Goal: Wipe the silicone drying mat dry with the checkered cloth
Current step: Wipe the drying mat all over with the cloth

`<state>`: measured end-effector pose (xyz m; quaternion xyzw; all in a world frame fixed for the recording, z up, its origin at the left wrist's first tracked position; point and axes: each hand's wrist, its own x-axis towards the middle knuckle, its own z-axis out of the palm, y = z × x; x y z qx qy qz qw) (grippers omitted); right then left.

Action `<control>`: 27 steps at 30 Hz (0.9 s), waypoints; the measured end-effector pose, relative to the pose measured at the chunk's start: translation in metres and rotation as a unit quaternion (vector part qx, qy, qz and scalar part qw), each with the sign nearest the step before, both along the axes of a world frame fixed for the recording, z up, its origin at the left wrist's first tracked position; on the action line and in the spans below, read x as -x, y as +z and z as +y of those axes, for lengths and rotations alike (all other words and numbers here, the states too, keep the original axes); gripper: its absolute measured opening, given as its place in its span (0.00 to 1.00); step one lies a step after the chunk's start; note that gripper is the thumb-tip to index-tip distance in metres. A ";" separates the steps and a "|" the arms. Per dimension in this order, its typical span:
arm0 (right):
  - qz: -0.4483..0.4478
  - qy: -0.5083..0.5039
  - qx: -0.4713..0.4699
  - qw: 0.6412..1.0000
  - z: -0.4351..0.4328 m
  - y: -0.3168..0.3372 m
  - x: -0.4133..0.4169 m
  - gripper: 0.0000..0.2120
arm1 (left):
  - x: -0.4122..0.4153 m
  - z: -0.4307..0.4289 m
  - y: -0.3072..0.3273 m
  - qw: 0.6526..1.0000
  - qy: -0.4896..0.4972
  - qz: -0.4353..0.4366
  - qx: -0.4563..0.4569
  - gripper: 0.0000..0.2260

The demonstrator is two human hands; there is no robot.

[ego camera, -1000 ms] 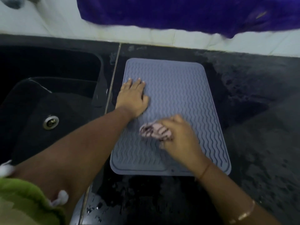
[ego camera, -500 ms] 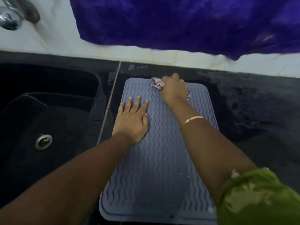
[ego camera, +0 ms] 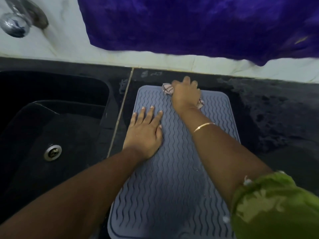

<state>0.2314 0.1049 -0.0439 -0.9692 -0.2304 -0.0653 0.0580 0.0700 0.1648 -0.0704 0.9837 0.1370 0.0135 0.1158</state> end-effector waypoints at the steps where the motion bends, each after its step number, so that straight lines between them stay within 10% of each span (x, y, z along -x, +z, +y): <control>1: 0.011 0.003 0.001 1.000 -0.006 0.001 0.011 0.16 | -0.001 0.000 0.000 1.000 0.002 -0.001 0.003 0.27; 9: 0.065 0.060 -0.066 0.994 -0.093 0.000 0.153 0.19 | 0.000 0.000 0.001 1.000 0.002 0.017 -0.004 0.24; 18: 0.016 0.037 -0.025 0.999 -0.039 0.003 0.054 0.19 | -0.004 0.000 0.001 1.000 0.010 0.001 0.000 0.25; 27: 0.039 0.083 -0.057 0.994 -0.122 0.001 0.215 0.23 | -0.003 -0.001 0.002 1.000 0.009 -0.006 0.001 0.22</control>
